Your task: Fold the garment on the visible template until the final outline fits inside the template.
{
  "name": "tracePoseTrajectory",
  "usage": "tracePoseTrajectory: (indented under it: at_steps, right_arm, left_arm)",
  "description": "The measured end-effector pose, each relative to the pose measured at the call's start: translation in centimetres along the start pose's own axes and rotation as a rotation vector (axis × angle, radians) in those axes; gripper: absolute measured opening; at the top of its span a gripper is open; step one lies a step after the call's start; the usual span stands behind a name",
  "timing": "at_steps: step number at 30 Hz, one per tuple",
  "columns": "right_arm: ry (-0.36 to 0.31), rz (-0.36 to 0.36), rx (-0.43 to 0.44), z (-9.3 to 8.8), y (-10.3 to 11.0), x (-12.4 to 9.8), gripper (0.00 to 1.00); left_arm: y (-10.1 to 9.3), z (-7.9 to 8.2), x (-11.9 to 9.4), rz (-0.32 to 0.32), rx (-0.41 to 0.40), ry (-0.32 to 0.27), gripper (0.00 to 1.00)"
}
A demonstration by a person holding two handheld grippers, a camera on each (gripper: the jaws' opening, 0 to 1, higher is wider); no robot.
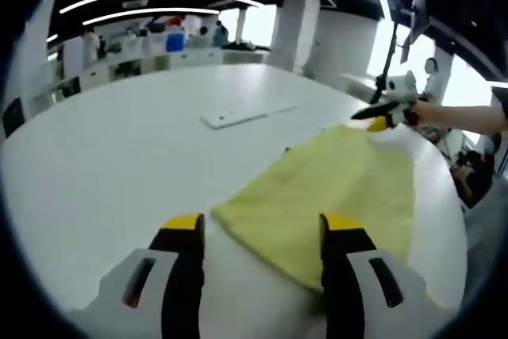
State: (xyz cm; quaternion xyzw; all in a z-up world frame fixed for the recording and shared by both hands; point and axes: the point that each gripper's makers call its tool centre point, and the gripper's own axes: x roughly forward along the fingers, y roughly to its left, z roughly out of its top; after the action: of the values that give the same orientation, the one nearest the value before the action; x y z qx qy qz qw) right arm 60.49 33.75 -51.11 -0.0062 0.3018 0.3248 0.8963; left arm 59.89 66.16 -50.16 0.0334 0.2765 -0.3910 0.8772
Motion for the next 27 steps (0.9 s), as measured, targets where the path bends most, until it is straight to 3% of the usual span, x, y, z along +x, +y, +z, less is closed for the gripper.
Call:
tracePoseTrajectory:
  at_steps: [8, 27]
  right_arm:
    - [0.011, 0.023, -0.001, -1.3, 1.9, -1.7, 0.61]
    - [-0.041, 0.031, 0.061, -4.5, 4.4, -7.5, 0.56]
  left_arm:
    - [-0.7, 0.5, -1.8, -0.016, 0.007, -0.018, 0.5]
    - [-3.6, -2.1, -6.5, -0.012, -0.003, -0.014, 0.46]
